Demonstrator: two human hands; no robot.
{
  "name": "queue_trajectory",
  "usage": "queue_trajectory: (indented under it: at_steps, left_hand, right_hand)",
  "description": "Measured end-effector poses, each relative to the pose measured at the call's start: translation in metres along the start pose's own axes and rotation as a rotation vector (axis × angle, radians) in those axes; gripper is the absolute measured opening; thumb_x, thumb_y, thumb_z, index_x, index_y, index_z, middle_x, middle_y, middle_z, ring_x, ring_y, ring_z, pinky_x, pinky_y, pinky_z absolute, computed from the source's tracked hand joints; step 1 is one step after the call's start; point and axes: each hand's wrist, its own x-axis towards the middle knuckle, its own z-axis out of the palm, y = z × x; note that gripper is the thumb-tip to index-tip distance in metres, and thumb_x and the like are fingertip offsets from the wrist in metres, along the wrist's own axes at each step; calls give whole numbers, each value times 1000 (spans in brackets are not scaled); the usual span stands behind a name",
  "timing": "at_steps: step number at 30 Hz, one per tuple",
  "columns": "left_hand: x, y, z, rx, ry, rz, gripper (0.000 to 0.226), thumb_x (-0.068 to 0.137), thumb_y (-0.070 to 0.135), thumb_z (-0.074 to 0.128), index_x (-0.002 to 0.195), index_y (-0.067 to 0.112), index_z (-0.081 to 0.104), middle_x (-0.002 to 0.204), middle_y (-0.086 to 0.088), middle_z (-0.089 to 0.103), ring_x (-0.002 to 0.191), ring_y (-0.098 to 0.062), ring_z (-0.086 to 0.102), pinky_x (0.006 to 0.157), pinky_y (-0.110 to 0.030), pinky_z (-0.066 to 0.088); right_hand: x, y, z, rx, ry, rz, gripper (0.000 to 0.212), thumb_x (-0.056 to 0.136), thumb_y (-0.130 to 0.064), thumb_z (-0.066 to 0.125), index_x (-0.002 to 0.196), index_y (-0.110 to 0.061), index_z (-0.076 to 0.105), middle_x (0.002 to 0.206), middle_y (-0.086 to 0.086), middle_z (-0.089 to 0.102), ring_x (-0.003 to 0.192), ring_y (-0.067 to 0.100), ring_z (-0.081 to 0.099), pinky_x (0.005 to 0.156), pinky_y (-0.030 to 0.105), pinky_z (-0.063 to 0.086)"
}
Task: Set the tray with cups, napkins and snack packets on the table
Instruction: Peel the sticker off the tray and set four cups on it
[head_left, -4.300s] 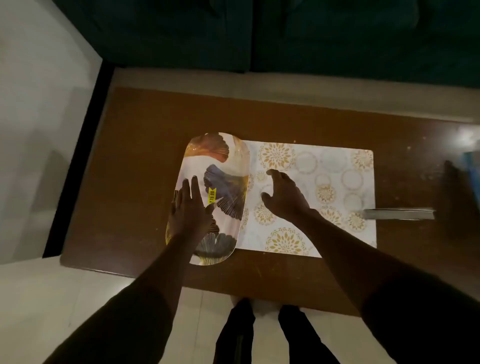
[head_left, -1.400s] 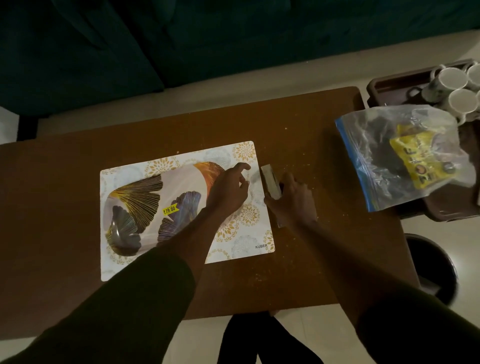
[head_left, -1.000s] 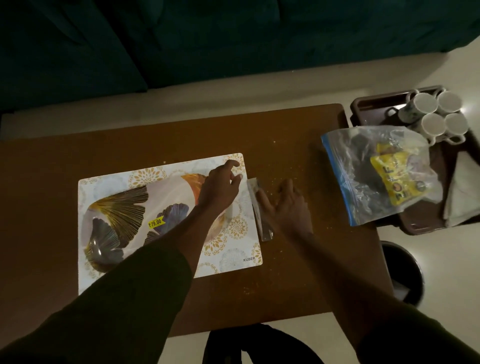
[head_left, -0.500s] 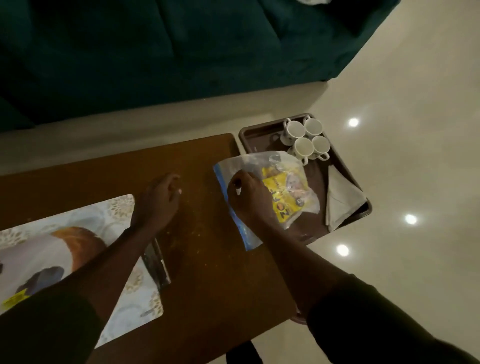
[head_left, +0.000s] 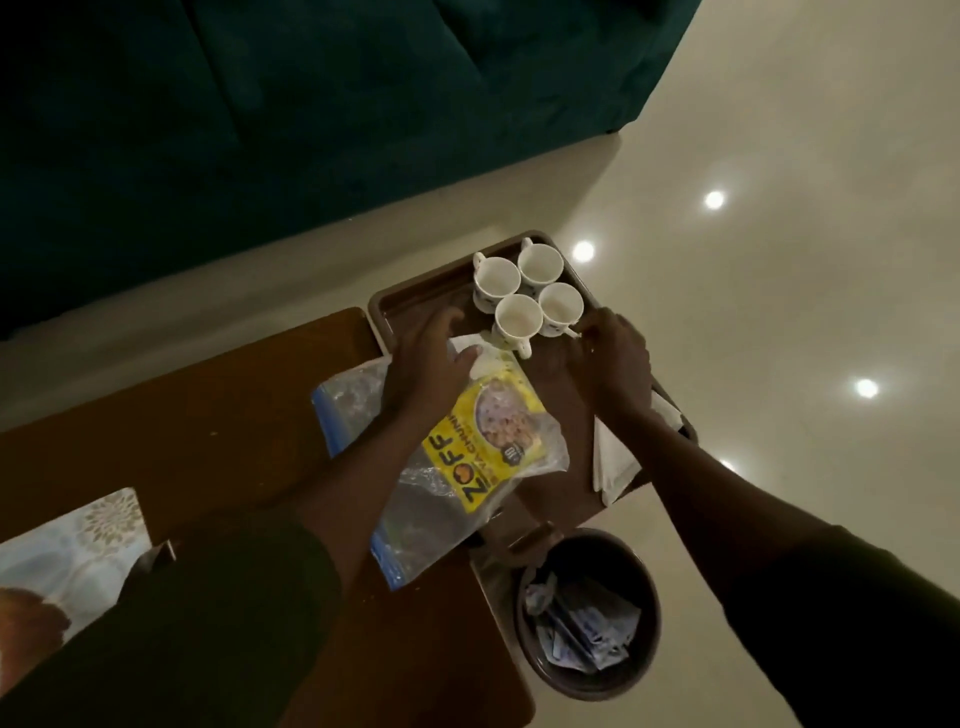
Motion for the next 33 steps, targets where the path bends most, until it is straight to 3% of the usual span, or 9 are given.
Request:
queue_trajectory:
  at_steps: [4, 9, 12, 16, 20, 25, 29, 33]
  left_hand:
    - [17, 23, 37, -25, 32, 11, 43, 79, 29, 73, 117, 15, 59, 117, -8, 61, 112, -28, 56, 83, -34, 44]
    - [34, 37, 74, 50, 80, -61, 55, 74, 32, 79, 120, 13, 55, 122, -10, 58, 117, -29, 52, 85, -37, 43]
    - [39, 40, 91, 96, 108, -86, 63, 74, 33, 79, 125, 10, 49, 124, -16, 58, 117, -33, 53, 85, -42, 46]
    - [43, 37, 105, 153, 145, -102, 72, 73, 34, 79, 130, 9, 43, 124, -19, 58, 117, -37, 53, 90, -45, 48]
    - [48, 36, 112, 166, 183, -112, 71, 74, 32, 77, 131, 9, 43, 121, -19, 61, 113, -39, 57, 88, -45, 46]
    - [44, 38, 110, 120, 229, -95, 66, 77, 37, 73, 130, 10, 43, 118, -17, 62, 106, -40, 61, 80, -44, 50]
    - [33, 50, 96, 17, 303, -14, 73, 75, 43, 75, 133, 12, 43, 124, -17, 61, 109, -37, 60, 73, -43, 55]
    - [23, 55, 61, -35, 360, -3, 75, 75, 46, 72, 138, 17, 42, 129, -8, 60, 116, -30, 57, 78, -40, 54]
  right_hand:
    - [27, 24, 5, 24, -92, -7, 30, 79, -27, 63, 103, -11, 55, 104, 12, 59, 98, 32, 56, 71, 29, 33]
    - [56, 36, 19, 5, -244, -88, 61, 76, -30, 72, 128, -9, 48, 124, 16, 55, 114, 35, 52, 77, 29, 35]
    - [66, 35, 25, -19, -261, -147, 75, 72, -31, 77, 134, -9, 42, 130, 17, 53, 116, 37, 52, 78, 35, 40]
    - [74, 33, 31, -51, -283, -186, 87, 74, -32, 76, 145, -11, 30, 140, 16, 48, 124, 37, 47, 90, 44, 45]
    - [77, 34, 40, -94, -290, -182, 80, 77, -32, 74, 142, -8, 34, 140, 17, 47, 124, 37, 45, 95, 41, 42]
    - [70, 39, 35, -35, -212, -117, 72, 70, -35, 80, 128, -7, 48, 125, 15, 55, 116, 33, 50, 88, 36, 42]
    - [62, 34, 16, -33, -92, -111, 68, 67, -40, 78, 121, -10, 51, 121, 13, 54, 114, 32, 48, 78, 36, 42]
    - [57, 3, -3, -43, -42, -150, 61, 67, -34, 75, 118, -11, 52, 119, 12, 53, 114, 31, 46, 77, 32, 38]
